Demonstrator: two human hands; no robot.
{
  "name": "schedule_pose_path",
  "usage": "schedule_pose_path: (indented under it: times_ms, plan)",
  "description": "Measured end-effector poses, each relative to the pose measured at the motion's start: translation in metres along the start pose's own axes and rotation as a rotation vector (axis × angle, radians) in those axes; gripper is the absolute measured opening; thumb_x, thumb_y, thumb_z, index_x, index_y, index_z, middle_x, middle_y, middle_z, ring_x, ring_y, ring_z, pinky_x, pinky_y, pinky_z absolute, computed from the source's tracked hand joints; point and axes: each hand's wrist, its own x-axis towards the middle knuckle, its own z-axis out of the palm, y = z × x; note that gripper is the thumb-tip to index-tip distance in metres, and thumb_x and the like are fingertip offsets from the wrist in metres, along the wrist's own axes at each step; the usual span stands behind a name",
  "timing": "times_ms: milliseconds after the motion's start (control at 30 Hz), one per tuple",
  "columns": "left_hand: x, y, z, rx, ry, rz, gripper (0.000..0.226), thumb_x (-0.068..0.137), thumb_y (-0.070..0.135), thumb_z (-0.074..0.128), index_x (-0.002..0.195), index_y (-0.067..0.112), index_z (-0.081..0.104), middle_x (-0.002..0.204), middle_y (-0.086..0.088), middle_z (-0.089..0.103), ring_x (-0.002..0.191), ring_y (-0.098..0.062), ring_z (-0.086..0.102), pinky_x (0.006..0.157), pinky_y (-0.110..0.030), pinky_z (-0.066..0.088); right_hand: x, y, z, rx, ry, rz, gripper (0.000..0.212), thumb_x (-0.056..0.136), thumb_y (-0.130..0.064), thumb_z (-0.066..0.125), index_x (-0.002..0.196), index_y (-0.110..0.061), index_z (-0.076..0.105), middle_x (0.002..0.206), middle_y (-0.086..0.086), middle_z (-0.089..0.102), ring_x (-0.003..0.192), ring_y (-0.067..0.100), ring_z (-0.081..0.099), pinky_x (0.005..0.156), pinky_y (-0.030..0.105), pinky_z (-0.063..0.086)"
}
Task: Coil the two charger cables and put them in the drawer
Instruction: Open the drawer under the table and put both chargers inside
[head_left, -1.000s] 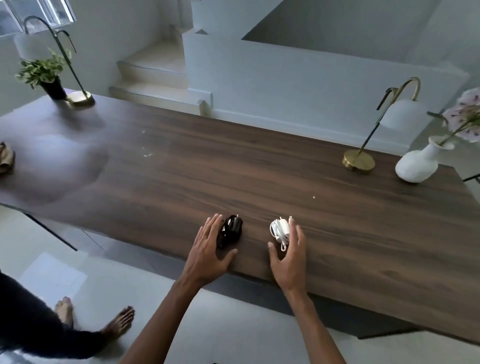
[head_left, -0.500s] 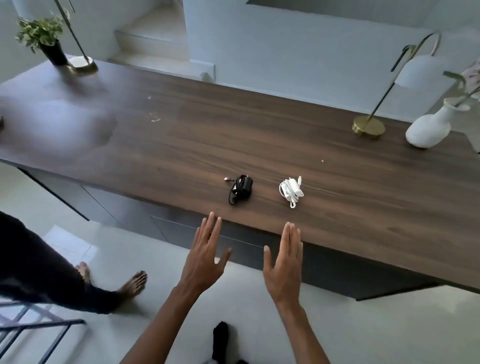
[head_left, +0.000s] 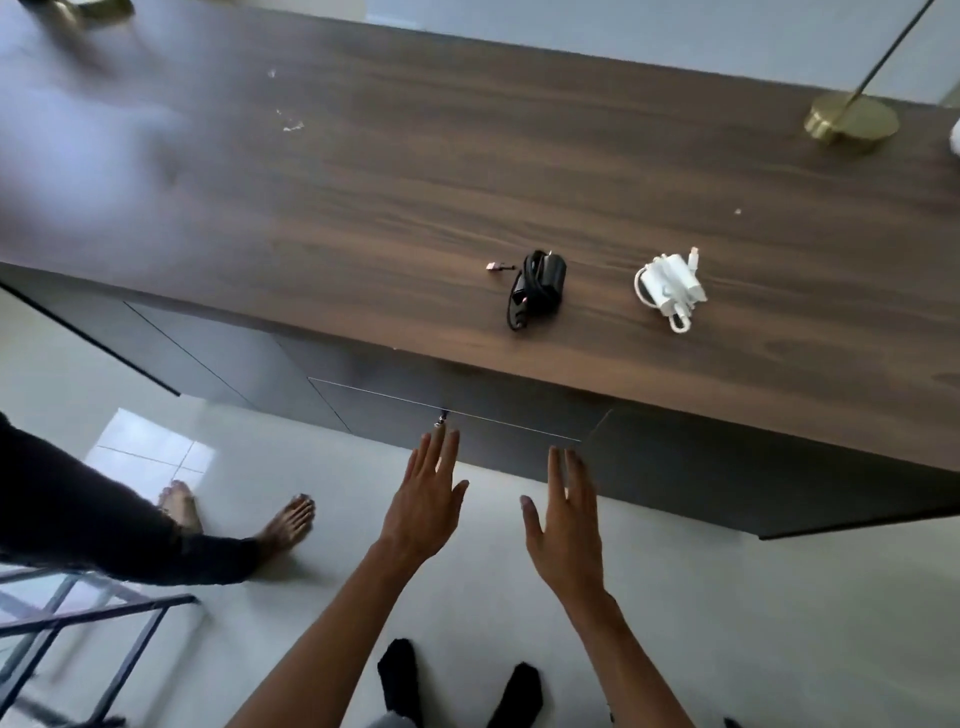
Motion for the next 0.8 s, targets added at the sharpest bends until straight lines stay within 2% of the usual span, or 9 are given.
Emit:
schedule_pose_path:
  times_ms: [133,233,333,400,467,533,600,700,800]
  plan:
    - [0.039,-0.050,0.046,0.040,-0.070,-0.071,0.066,0.107,0.029,0.038,0.160,0.010,0.004,0.167,-0.020,0.008,0.155,-0.037,0.007,0.125,-0.040,0.013,0.029,0.023,0.065,-0.041,-0.024,0.023,0.073,0.094,-0.061,0.035,0.153,-0.017,0.035,0.161,0.011,0.035,0.148,0.035,0.032,0.113,0.051,0.042]
    - [0.075,-0.083,0.083,0.135,-0.117,-0.104,0.063,0.106,0.030,0.040,0.159,0.010,0.012,0.164,-0.022,0.021,0.151,-0.038,0.024,0.122,-0.040,0.023,0.049,0.043,0.112,-0.069,-0.057,0.012,0.068,0.095,-0.051,0.044,0.151,-0.013,0.039,0.159,0.013,0.038,0.149,0.037,0.031,0.116,0.052,0.038]
    - [0.117,-0.107,0.118,0.187,-0.170,-0.158,0.059,0.105,0.032,0.041,0.157,0.016,0.020,0.156,-0.018,0.033,0.133,-0.036,0.045,0.106,-0.042,0.043,0.070,0.066,0.156,-0.069,-0.090,-0.005,0.064,0.097,-0.046,0.046,0.152,-0.013,0.037,0.159,0.013,0.037,0.150,0.037,0.028,0.120,0.048,0.032]
    - [0.143,-0.122,0.138,0.205,-0.169,-0.179,0.056,0.105,0.034,0.041,0.155,0.016,0.024,0.151,-0.015,0.040,0.127,-0.034,0.050,0.100,-0.042,0.046,0.085,0.078,0.180,-0.070,-0.115,-0.005,0.063,0.099,-0.043,0.047,0.153,-0.013,0.034,0.161,0.012,0.034,0.152,0.034,0.024,0.121,0.044,0.027]
    - [0.169,-0.138,0.160,0.203,-0.116,-0.170,0.053,0.104,0.034,0.042,0.153,0.014,0.031,0.148,-0.015,0.045,0.125,-0.034,0.052,0.100,-0.043,0.046,0.098,0.087,0.203,-0.090,-0.076,-0.018,0.061,0.100,-0.044,0.043,0.151,-0.011,0.040,0.157,0.014,0.041,0.148,0.035,0.032,0.118,0.045,0.033]
    - [0.189,-0.149,0.175,0.163,-0.065,-0.157,0.048,0.103,0.033,0.045,0.148,0.014,0.041,0.145,-0.014,0.051,0.124,-0.035,0.055,0.098,-0.043,0.048,0.110,0.091,0.219,-0.128,-0.024,-0.033,0.066,0.099,-0.053,0.029,0.144,-0.009,0.049,0.148,0.016,0.053,0.139,0.037,0.047,0.109,0.046,0.044]
    - [0.203,-0.156,0.186,0.149,0.006,-0.159,0.037,0.103,0.031,0.045,0.134,0.013,0.058,0.132,-0.014,0.063,0.117,-0.036,0.061,0.091,-0.044,0.051,0.118,0.094,0.232,-0.151,0.028,-0.047,0.070,0.098,-0.055,0.023,0.140,-0.008,0.054,0.142,0.016,0.058,0.133,0.037,0.054,0.103,0.045,0.050]
    - [0.212,-0.162,0.194,0.244,0.092,-0.137,0.028,0.102,0.021,0.046,0.110,0.017,0.073,0.108,-0.013,0.075,0.099,-0.036,0.071,0.079,-0.041,0.056,0.125,0.097,0.246,-0.148,0.082,-0.040,0.055,0.097,-0.041,0.048,0.141,-0.008,0.053,0.141,0.017,0.058,0.133,0.036,0.054,0.103,0.044,0.051]
    - [0.212,-0.167,0.196,0.256,0.100,-0.101,0.026,0.100,0.018,0.048,0.101,0.016,0.074,0.097,-0.014,0.077,0.090,-0.036,0.073,0.072,-0.039,0.056,0.122,0.097,0.251,-0.127,0.087,-0.034,0.056,0.094,-0.033,0.062,0.142,-0.008,0.051,0.143,0.017,0.055,0.134,0.035,0.052,0.104,0.043,0.051]
